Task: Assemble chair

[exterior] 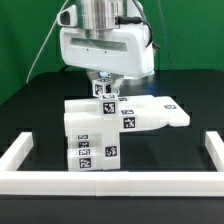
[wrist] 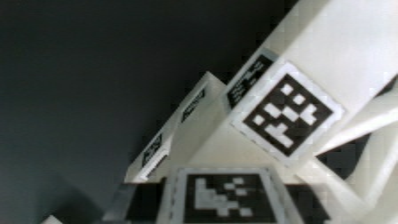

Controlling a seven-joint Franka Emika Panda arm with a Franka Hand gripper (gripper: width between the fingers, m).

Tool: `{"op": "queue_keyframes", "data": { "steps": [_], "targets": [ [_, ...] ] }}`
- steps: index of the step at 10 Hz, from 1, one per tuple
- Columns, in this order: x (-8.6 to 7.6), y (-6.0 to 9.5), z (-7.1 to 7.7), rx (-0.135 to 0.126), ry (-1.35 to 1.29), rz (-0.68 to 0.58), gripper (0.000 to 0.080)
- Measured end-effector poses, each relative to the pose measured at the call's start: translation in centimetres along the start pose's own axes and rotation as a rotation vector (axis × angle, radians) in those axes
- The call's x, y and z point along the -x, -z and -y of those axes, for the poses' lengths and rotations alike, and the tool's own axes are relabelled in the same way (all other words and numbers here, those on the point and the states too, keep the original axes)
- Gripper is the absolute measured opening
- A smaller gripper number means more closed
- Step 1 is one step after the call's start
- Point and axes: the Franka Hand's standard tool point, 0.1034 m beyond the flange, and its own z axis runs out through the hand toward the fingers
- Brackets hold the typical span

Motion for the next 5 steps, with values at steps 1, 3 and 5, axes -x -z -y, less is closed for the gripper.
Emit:
{"op": "queue_keyframes", "data": {
  "steps": [1, 3, 5],
  "targets": [
    [0.00, 0.00, 0.00, 0.000, 0.000, 0.000, 0.0268],
    [0.01, 0.00, 0.01, 0.000, -0.005, 0.000, 0.0268],
    [0.01, -0.01, 0.02, 0.000, -0.028, 0.000, 0.0268]
  ]
}}
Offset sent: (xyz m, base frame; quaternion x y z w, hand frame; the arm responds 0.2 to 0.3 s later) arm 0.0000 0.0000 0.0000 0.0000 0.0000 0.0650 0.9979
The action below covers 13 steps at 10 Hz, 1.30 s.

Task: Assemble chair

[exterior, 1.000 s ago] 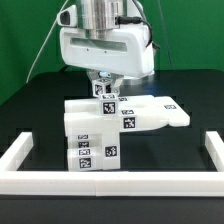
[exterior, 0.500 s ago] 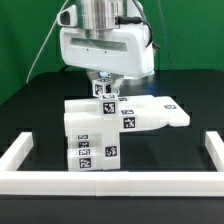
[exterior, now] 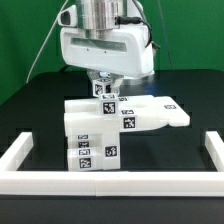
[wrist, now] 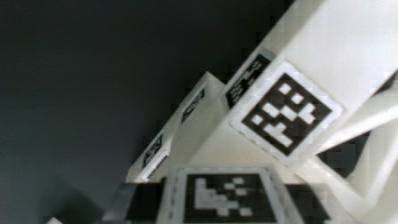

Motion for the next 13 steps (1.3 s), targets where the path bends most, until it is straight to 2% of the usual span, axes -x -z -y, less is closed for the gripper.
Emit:
{"op": "queue_keyframes", "data": {
  "steps": [3, 5, 7, 8, 9, 10, 11, 12, 13],
  "targets": [
    [0.05, -0.05, 0.06, -0.004, -0.198, 0.003, 0.0268],
    [-0.22, -0.11, -0.11, -0.015, -0.505, 0.002, 0.0268],
    [-0.27, -0.13, 0.01, -0.029, -0.723, 0.005, 0.0268],
    [-0.24, -0.14, 0.05, -0.029, -0.745, 0.005, 0.0268],
    [-0.23, -0.16, 0.04, -0.028, -0.735, 0.005, 0.0351],
    [-0.22, -0.18, 0.04, -0.028, -0.734, 0.005, 0.0488],
    [-0.21, -0.19, 0.04, -0.027, -0.734, 0.005, 0.0488],
    [-0.21, -0.20, 0.04, -0.027, -0.718, 0.005, 0.0613],
    [-0.24, -0.19, 0.00, -0.027, -0.669, 0.004, 0.0638]
  ]
}}
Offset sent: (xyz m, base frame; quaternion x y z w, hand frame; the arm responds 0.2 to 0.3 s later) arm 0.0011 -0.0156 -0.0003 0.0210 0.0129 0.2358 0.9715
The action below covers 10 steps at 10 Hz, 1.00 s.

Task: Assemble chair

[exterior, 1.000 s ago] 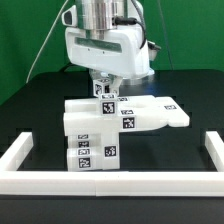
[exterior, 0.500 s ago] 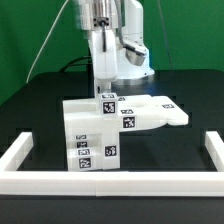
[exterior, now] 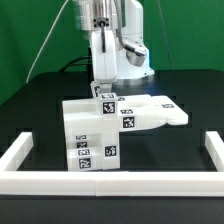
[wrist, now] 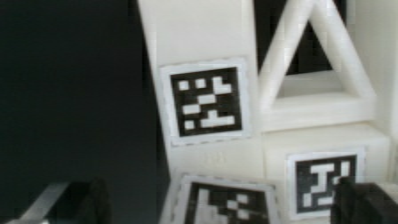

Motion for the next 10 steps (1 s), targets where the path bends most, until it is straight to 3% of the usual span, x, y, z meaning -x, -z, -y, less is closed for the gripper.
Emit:
{"op": "queue_keyframes", "data": {
  "steps": [3, 5, 7, 10],
  "targets": [
    [-0.6, 0.9, 0.3, -0.032, 0.391, -0.003, 0.0647],
    [-1.3, 1.0, 0.2, -0.049, 0.516, -0.031, 0.0649],
    [-1.2, 0.9, 0.1, -0.044, 0.635, -0.032, 0.0649],
    [-0.1, 0.9, 0.4, -0.039, 1.095, -0.046, 0.0649]
  ]
}}
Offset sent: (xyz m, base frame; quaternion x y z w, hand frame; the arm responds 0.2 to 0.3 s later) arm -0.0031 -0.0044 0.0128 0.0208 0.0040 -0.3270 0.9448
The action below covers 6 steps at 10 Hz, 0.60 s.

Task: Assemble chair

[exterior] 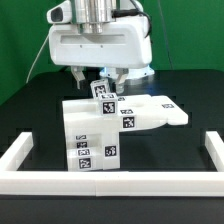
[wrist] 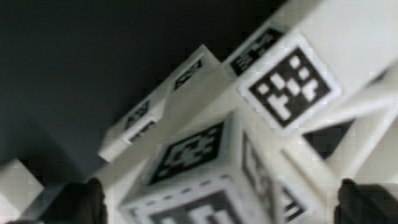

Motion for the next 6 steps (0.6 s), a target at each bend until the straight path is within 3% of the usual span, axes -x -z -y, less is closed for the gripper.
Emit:
{"op": "queue_keyframes", "data": {
  "steps": [1, 4, 6],
  "targets": [
    [0.12, -0.10, 0.05, 0.000, 0.044, 0.002, 0.0649],
    [0.12, -0.16, -0.07, 0.002, -0.013, 0.003, 0.0272],
    [0.12, -0.19, -0.04, 0.001, -0.205, 0.003, 0.0275]
  ]
}}
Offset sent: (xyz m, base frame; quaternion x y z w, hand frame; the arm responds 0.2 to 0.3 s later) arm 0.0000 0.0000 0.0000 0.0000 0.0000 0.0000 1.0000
